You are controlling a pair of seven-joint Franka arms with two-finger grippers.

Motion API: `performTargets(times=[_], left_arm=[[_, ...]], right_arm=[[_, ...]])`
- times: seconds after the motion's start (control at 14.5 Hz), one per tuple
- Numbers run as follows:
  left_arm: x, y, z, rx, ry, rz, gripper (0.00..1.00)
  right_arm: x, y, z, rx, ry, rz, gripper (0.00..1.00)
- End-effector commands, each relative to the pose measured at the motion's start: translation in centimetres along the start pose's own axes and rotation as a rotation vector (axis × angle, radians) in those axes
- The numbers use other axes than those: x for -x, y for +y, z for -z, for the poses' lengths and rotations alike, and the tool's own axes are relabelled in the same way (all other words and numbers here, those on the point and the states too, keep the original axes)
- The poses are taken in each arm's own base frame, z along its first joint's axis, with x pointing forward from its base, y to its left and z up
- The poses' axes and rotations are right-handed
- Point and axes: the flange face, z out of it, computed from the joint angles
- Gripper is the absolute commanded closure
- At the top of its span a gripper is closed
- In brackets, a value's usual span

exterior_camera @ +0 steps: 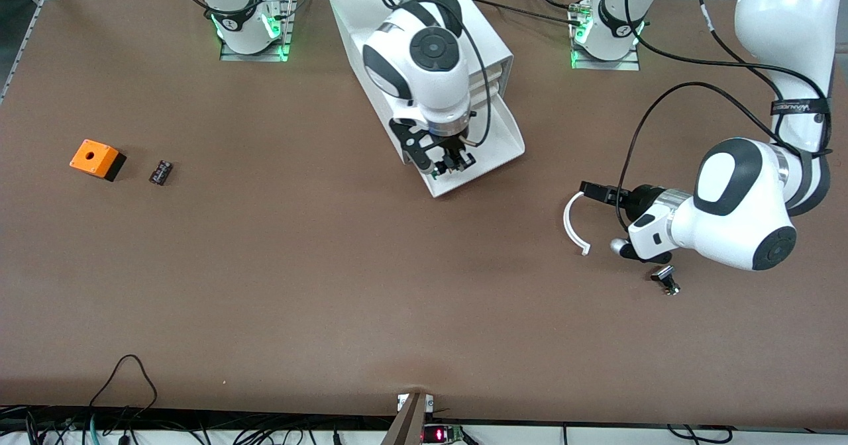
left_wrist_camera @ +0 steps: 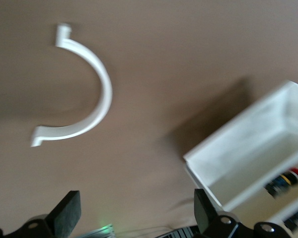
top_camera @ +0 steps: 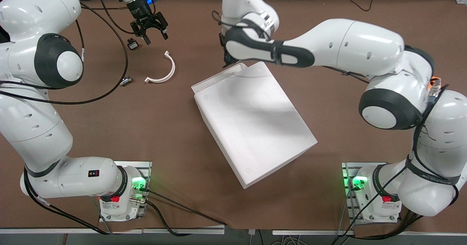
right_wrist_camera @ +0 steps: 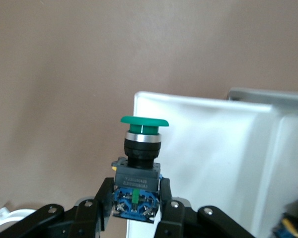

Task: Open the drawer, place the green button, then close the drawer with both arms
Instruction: 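Lower the green button into the drawer and open the right gripper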

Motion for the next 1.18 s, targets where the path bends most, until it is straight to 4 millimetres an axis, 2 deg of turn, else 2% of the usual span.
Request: performTargets(times=[0.0,0.07,0.21,0.35,0.41,0.48,0.55,0.62,0.76,0.9,0.97,1.11], left_arm=[[0.1,0.3,0.6,-0.078,0.002,0.045,0.0],[-0.6,-0.1,0.2,-0.073,0.004,0.042,0.0],[-2.1,-1.4,1.0,-0.056,0.028,0.042,0.0],[-2.4,-1.6,1.1,-0.058,0.033,0.013,0.0],[-2.5,-1.1,0.7,-0.067,0.028,0.014,0.0],[-2.6,-1.1,0.4,-0.068,0.028,0.046,0.0],[-2.6,-1.1,0.4,-0.067,0.035,0.095,0.0],[-2.8,-1.0,0.3,-0.068,0.043,0.143,0.0],[-3.0,0.6,-1.8,-0.085,0.022,0.209,0.0],[-3.1,3.8,-3.5,-0.112,0.012,0.302,0.0],[-3.4,5.9,-5.0,-0.129,0.019,0.341,0.01],[-3.3,9.3,-8.9,-0.167,0.084,0.416,0.02]], right_arm=[[2.2,0.1,-2.6,-0.023,0.018,-0.05,1.0],[2.9,0.3,-3.4,-0.03,0.012,-0.066,1.0],[4.0,0.6,-4.8,-0.042,0.012,-0.09,1.0],[4.5,0.9,-6.0,-0.044,0.01,-0.107,1.0],[4.5,0.8,-6.0,-0.046,0.009,-0.107,0.85],[4.4,0.8,-6.0,-0.042,0.012,-0.108,0.12],[4.4,0.8,-5.8,-0.046,0.02,-0.103,0.0],[4.0,0.5,-5.1,-0.053,0.019,-0.11,0.0],[1.9,-0.6,-3.0,-0.044,0.052,-0.115,0.0],[-1.1,-2.4,0.6,-0.017,0.078,-0.043,0.0],[-3.4,-3.1,1.9,-0.01,0.076,-0.003,0.0],[-7.6,-4.0,6.1,-0.031,0.065,0.121,0.0]])
